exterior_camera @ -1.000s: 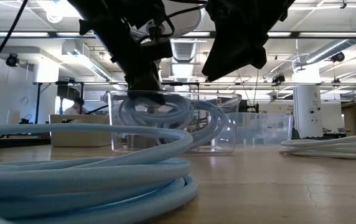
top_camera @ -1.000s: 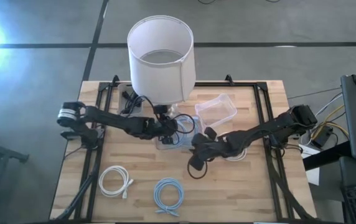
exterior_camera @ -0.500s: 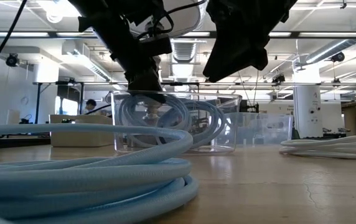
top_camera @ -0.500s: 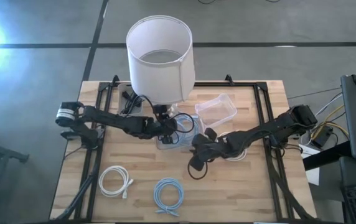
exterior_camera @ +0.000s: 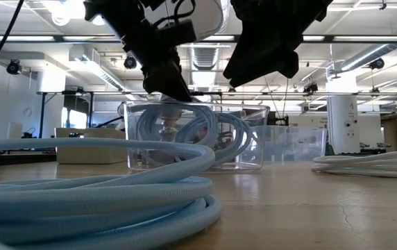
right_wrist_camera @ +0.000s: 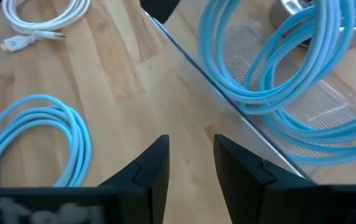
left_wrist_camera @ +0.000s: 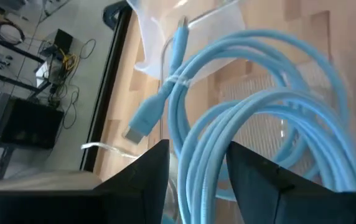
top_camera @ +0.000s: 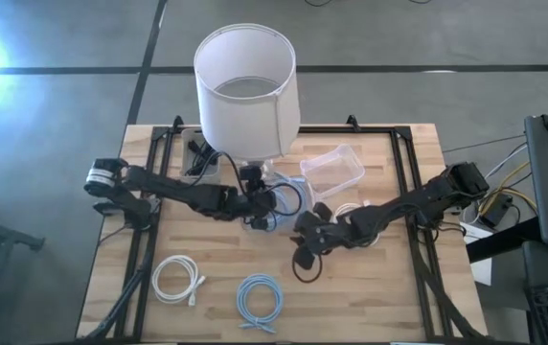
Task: Pick & Place USB Port
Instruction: Put the top blue hdmi cable into the left transparent bin, then put the blue hdmi cable into the left transparent bin
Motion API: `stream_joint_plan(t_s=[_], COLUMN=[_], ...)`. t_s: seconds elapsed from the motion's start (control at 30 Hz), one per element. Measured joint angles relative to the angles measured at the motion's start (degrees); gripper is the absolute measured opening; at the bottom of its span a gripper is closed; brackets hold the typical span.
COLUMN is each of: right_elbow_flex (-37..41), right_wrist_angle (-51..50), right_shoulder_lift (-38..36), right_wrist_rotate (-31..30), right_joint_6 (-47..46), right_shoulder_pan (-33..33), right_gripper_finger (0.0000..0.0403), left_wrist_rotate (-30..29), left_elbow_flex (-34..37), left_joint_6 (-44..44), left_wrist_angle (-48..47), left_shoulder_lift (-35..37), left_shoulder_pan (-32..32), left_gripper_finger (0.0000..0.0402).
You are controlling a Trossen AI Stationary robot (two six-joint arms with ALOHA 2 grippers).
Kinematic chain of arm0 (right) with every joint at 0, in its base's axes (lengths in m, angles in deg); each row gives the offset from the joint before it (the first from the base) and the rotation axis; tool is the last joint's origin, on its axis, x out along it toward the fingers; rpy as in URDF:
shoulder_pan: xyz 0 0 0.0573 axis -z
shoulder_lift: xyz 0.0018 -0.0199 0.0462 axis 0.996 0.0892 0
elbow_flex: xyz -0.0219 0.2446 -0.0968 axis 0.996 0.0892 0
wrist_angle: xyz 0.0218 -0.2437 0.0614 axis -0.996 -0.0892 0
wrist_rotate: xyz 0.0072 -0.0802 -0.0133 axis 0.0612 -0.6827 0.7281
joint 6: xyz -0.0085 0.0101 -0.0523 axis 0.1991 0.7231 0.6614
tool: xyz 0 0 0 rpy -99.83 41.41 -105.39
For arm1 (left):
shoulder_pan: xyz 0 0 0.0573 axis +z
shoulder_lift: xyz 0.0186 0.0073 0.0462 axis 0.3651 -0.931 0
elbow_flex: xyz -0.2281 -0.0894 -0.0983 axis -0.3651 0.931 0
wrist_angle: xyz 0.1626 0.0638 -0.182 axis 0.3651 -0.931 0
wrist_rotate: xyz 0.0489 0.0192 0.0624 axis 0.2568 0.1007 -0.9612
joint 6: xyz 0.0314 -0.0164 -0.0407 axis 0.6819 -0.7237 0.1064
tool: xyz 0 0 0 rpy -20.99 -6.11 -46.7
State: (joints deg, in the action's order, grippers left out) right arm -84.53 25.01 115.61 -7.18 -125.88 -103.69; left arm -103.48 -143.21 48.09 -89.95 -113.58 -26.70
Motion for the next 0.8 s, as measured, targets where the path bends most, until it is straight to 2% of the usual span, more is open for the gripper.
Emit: stream_joint_plan(t_s=[0.27, 0.7, 0.8], right_elbow_flex=[0.9, 1.0, 1.0], right_wrist_angle=[0.9, 1.1, 1.1], right_shoulder_lift=[0.0, 0.0, 0.0], right_wrist_rotate=[0.0, 0.0, 0.0], right_joint_6=[-2.8, -3.2, -3.2], right_shoulder_pan=[-0.7, -1.6, -1.6], right_gripper_finger=[0.0125, 0.0115, 0.0118], left_wrist_rotate=[-6.6, -6.9, -4.5], left_elbow_flex=[-2.6, -4.1, -5.0], left_joint_6=[0.6, -0.8, -1.7], left_wrist_angle=[-6.4, -11.9, -13.2], left_shoulder_lift=[0.0, 0.6, 1.8], left_shoulder_pan=[-0.9, -3.6, -5.4], left_gripper_finger=[0.0163, 0.0163, 0.0163])
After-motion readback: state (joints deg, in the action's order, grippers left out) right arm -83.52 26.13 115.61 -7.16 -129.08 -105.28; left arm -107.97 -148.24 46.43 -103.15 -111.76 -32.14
